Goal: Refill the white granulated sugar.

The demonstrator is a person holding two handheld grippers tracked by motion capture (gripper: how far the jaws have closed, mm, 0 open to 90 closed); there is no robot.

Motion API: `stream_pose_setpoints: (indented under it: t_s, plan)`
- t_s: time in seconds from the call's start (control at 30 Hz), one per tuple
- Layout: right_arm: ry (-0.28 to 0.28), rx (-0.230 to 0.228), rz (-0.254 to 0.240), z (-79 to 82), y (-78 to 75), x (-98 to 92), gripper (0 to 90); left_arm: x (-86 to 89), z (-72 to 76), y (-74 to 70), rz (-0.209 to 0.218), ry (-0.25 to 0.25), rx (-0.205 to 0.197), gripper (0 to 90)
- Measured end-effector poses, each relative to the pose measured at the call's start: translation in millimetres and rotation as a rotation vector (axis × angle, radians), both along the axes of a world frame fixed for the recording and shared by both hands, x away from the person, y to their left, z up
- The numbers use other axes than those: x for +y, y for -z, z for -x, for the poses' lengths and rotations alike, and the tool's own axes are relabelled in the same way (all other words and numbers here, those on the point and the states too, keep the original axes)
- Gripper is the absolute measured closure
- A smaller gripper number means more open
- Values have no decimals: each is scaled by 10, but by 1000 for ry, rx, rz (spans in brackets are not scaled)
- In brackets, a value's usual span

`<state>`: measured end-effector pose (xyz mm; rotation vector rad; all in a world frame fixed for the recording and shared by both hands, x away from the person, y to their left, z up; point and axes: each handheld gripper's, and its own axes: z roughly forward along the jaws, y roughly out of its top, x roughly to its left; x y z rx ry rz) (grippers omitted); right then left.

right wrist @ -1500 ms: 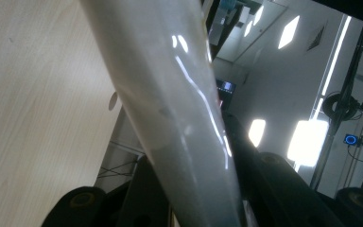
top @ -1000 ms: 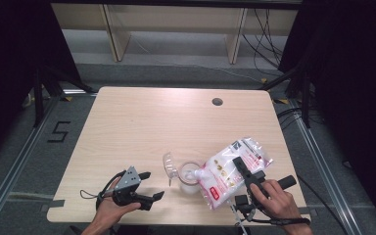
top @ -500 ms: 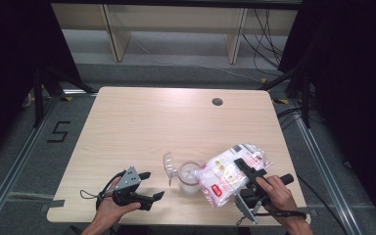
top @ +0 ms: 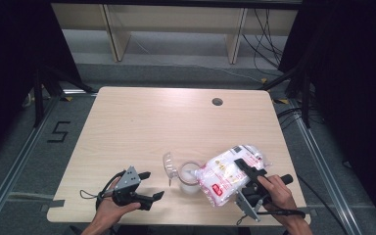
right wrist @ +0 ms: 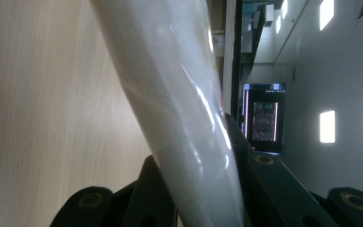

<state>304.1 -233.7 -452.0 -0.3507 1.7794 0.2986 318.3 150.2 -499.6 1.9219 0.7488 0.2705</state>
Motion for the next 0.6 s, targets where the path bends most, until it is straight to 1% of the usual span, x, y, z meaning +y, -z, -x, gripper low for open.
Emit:
stream_pose_setpoints:
  t_s: [0.03,0.07,0.1,0.17,0.2,0.27,0.33,0.37,0.4,0.47,0.5,0.53,0.57,0.6]
  plan:
    - [0,12,-10,-3,21,3,800,2,-1,0,-3,1,-1,155]
    - [11,25,-31,3,33,1,800,2,1,-2,-5,0,-1,155]
    - [2,18,-29,0,25,3,799,3,-1,-1,-4,3,-1,155]
    - [3,19,-29,5,20,2,800,3,-1,0,-1,1,-1,156]
    - [-5,11,-15,3,3,3,800,5,-2,-2,-3,2,-1,155]
    - [-18,17,-24,-13,12,1,800,4,-1,-2,-2,1,1,156]
    - [-6,31,-50,-5,19,-12,799,1,0,-1,3,-1,-1,155]
    - [-3,40,-57,-3,20,-14,799,7,-3,-3,-4,2,-4,156]
    - [-11,25,-35,-3,-4,-13,799,8,-5,-4,-6,5,-8,155]
    - [-2,37,-60,-4,15,-20,799,2,2,-4,0,-1,-1,155]
    - [-2,35,-62,-5,15,-22,799,0,2,-3,2,-2,-2,155]
    - [-12,20,-45,-9,-5,-22,799,4,1,-4,-2,0,-2,155]
    - [-13,20,-46,-11,-6,-23,799,2,2,-3,2,-1,-1,155]
    - [-14,22,-45,-13,-8,-25,799,6,-3,-3,-3,1,-3,155]
